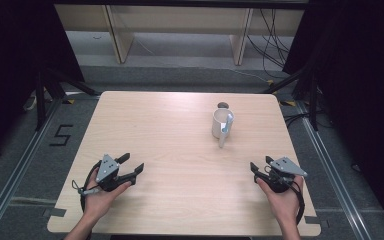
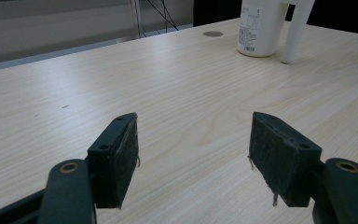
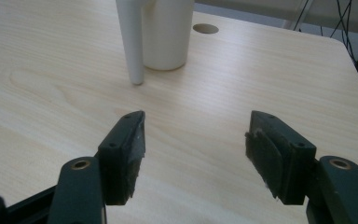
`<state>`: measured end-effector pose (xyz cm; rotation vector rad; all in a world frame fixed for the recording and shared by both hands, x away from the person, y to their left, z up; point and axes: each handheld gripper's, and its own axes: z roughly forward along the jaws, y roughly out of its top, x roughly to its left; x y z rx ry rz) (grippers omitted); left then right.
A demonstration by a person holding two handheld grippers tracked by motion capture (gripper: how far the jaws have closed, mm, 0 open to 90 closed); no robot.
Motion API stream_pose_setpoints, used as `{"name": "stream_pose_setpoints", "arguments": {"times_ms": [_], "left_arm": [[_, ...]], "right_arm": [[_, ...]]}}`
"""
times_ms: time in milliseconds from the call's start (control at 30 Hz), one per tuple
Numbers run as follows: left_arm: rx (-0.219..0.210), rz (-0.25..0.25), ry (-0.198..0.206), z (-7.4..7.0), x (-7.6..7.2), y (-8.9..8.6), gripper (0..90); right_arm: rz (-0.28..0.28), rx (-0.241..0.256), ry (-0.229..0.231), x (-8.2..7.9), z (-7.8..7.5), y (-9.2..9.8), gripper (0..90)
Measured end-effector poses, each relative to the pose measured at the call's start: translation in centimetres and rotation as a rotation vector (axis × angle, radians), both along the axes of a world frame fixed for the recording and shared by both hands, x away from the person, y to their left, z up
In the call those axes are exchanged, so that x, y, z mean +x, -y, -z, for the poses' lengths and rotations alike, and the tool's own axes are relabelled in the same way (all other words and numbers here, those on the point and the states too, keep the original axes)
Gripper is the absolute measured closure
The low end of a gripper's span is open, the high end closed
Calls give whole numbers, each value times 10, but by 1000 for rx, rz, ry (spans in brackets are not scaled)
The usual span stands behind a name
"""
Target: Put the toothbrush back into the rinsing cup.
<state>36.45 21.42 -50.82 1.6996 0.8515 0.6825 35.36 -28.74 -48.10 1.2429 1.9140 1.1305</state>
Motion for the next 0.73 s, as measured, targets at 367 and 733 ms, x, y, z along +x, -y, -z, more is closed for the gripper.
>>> {"name": "stream_pose_setpoints", "arguments": {"times_ms": [367, 733], "left_arm": [[-9, -19, 5, 1, 0, -5, 327], [4, -33, -14, 4, 0, -9, 328]], "right_arm": [[2, 20, 15, -20, 14, 9, 368], [29, 53, 77, -24, 20, -3, 382]]}}
